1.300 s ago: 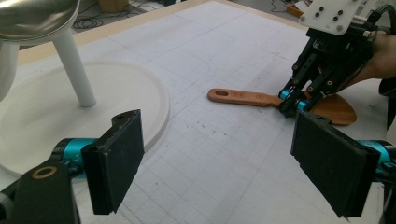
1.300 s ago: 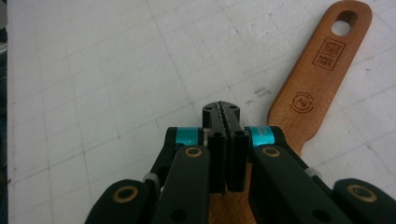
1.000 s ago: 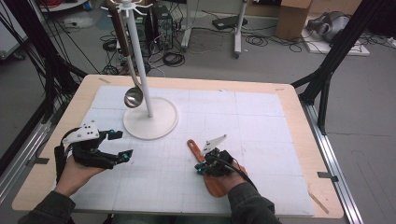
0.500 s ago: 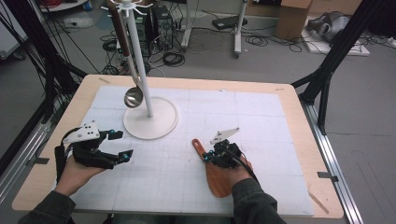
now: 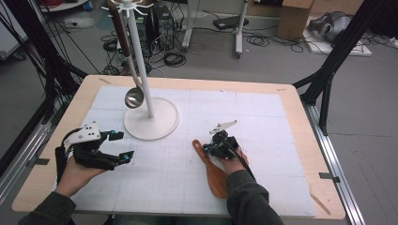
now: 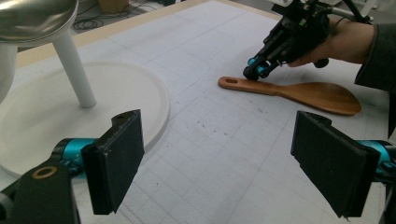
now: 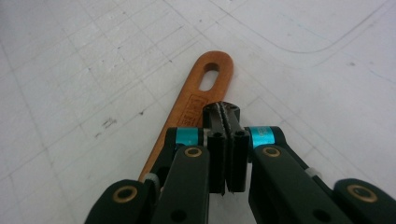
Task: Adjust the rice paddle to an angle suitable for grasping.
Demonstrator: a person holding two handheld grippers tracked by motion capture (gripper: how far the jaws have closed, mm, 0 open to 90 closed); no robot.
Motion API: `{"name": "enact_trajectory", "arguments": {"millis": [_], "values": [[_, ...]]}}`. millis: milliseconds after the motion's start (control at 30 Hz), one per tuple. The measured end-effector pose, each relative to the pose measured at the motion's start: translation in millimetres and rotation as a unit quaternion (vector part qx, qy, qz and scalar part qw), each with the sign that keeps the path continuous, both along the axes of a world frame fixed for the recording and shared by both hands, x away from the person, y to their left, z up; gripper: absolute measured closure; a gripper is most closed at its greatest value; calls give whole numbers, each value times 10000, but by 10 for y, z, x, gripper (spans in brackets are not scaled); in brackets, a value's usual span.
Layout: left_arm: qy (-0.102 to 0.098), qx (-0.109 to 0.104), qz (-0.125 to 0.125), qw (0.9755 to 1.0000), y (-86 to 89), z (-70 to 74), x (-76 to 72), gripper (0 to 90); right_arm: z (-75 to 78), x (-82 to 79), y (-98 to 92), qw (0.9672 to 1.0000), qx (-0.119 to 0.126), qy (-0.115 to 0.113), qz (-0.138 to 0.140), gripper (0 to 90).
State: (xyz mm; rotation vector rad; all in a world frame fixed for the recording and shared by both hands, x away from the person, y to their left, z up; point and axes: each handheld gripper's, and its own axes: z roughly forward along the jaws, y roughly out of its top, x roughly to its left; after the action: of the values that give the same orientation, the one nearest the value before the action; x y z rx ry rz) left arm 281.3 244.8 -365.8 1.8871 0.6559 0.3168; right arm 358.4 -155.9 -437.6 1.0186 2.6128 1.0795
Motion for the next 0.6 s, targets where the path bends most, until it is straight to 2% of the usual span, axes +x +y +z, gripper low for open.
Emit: {"name": "enact_trajectory", "arguments": {"millis": [233, 433, 533, 600], "values": [[-10, 0, 1, 10000, 4, 1, 1, 177, 9, 30, 204, 9998, 7, 27, 208, 897], [-15, 2, 5, 10000, 5, 1, -4, 177, 10, -27, 422, 9984, -29, 64, 562, 896], [-12, 9, -2, 10000, 4, 0, -9, 177, 18, -59, 466, 9979, -76, 55, 636, 892], [-8, 21, -15, 10000, 3, -3, -11, 177, 43, -77, 452, 9984, -73, 14, 564, 815]]}}
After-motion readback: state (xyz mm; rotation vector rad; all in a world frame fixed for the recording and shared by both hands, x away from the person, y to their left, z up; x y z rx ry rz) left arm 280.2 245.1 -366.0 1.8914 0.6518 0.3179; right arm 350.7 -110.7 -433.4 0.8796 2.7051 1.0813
